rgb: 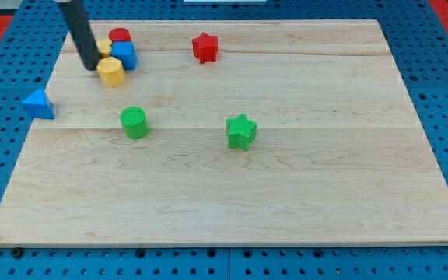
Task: Move the yellow heart to the right of the red star
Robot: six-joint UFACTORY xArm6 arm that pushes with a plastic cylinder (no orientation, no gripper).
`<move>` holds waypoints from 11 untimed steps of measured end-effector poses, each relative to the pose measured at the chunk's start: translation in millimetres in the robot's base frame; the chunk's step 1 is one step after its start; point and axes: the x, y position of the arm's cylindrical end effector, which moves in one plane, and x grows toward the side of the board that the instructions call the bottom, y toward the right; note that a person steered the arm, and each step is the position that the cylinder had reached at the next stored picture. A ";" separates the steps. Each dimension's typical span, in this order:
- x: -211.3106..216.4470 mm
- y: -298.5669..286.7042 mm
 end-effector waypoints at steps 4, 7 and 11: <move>-29.1 -36.7; -3.5 73.2; 12.2 248.4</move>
